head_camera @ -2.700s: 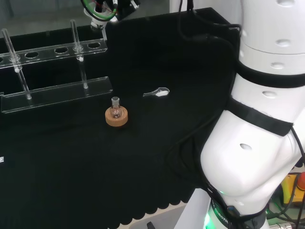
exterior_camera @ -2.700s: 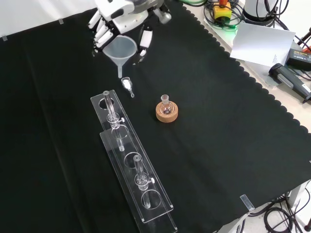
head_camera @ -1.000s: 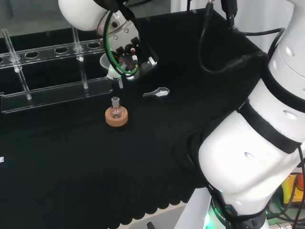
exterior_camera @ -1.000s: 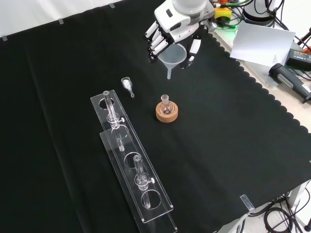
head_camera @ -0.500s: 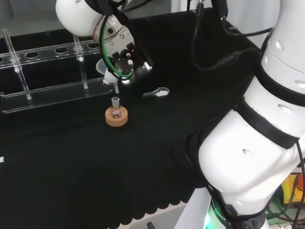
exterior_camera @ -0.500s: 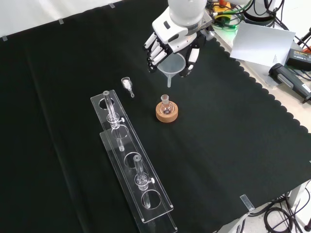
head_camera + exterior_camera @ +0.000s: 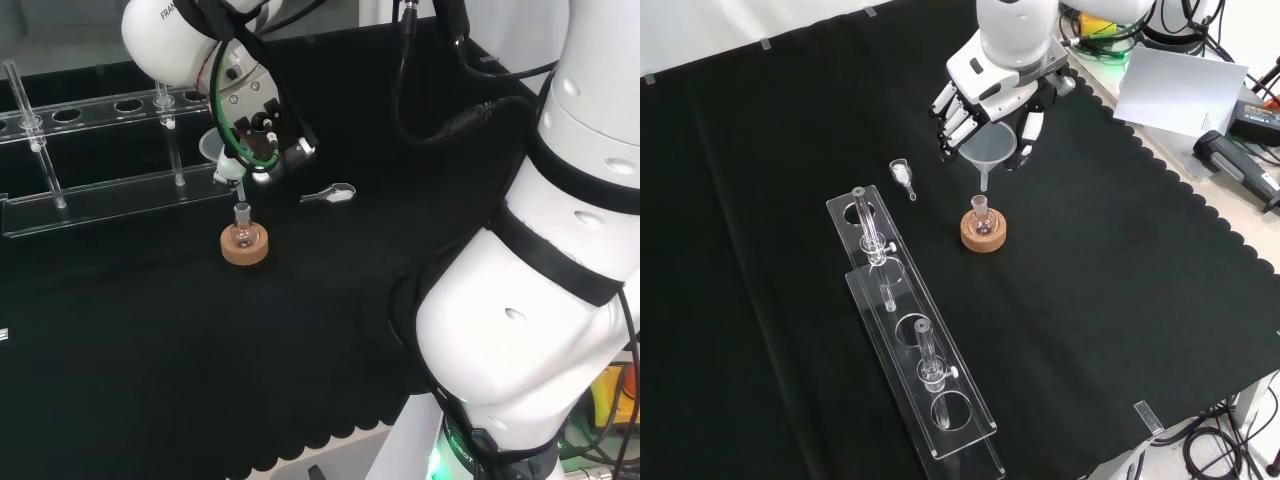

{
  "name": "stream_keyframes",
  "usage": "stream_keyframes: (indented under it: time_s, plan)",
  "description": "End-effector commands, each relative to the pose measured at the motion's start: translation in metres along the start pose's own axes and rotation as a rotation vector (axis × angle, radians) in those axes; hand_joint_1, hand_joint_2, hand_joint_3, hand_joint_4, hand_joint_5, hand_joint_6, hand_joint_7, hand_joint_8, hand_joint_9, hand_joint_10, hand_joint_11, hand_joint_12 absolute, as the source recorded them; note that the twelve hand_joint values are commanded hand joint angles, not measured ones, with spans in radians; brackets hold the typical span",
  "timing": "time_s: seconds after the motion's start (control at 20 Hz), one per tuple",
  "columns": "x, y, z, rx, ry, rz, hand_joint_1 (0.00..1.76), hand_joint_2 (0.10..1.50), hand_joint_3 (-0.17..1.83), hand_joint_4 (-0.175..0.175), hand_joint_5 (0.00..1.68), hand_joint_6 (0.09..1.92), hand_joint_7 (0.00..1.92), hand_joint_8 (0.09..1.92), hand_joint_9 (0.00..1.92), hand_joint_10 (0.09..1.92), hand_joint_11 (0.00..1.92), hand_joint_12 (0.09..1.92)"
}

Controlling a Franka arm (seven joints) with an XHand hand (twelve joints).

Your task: Place the funnel on the round-bottom flask.

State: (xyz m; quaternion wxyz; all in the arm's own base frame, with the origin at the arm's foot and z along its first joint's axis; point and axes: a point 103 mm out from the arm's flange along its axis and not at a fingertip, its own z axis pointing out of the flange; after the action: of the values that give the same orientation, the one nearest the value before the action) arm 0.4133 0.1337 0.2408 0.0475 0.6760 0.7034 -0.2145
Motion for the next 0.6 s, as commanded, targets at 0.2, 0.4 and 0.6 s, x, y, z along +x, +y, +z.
stream_keyframes:
  time_s: [0.2, 0.4, 0.6]
  plan:
    - [-0.001, 0.013, 0.019, 0.018, 0.024, -0.006, 0.82, 0.74, 0.62, -0.02, 0.77, 0.72, 0.71, 0.65, 1.01, 0.38, 0.7, 1.25]
    - [-0.001, 0.017, 0.024, 0.016, 0.032, -0.007, 0.82, 0.75, 0.62, -0.021, 0.77, 0.72, 0.71, 0.65, 1.01, 0.38, 0.7, 1.25]
    - [0.0, 0.019, 0.026, 0.011, 0.039, -0.009, 0.82, 0.75, 0.62, -0.021, 0.77, 0.72, 0.71, 0.65, 1.01, 0.38, 0.7, 1.25]
